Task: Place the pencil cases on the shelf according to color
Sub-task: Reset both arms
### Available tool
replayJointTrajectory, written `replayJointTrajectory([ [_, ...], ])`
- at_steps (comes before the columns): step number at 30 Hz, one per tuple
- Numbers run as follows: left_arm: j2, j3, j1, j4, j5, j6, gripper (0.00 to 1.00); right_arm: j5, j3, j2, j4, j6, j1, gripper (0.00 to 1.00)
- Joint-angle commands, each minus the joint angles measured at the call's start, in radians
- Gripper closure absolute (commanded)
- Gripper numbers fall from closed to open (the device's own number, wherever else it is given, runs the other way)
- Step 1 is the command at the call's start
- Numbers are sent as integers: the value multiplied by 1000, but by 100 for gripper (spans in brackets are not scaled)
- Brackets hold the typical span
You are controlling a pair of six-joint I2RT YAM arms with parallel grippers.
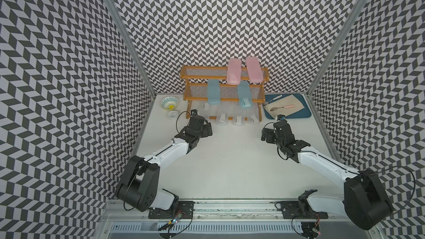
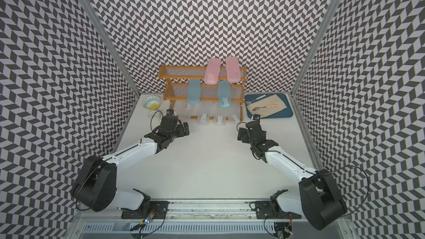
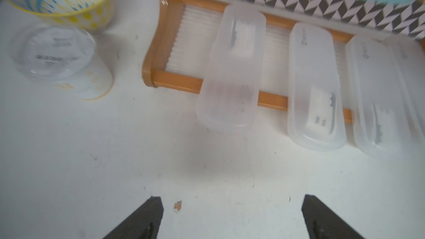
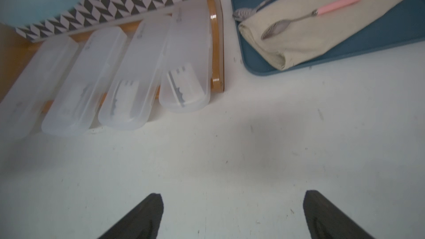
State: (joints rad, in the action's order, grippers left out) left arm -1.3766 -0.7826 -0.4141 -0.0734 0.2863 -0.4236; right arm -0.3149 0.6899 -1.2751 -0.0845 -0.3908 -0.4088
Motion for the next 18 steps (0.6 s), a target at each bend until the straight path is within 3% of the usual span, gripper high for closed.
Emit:
replayJointTrajectory([
  [1,128,89,-1,190,113,8,1,-177,-11,-7,199,99,40,0],
  [5,171,170,3,395,273,108,1,-251,6,-75,310,199,114,0],
  [8,149,170,12,466,408,148,1,-270,-74,-109,558,277,177,0],
  [13,85,177,103,553,417,182,1,-240,-140,-197,779,284,283,0],
  [18,-18,234,177,746,448,282,0,-79,-179,-265,894,319,317,0],
])
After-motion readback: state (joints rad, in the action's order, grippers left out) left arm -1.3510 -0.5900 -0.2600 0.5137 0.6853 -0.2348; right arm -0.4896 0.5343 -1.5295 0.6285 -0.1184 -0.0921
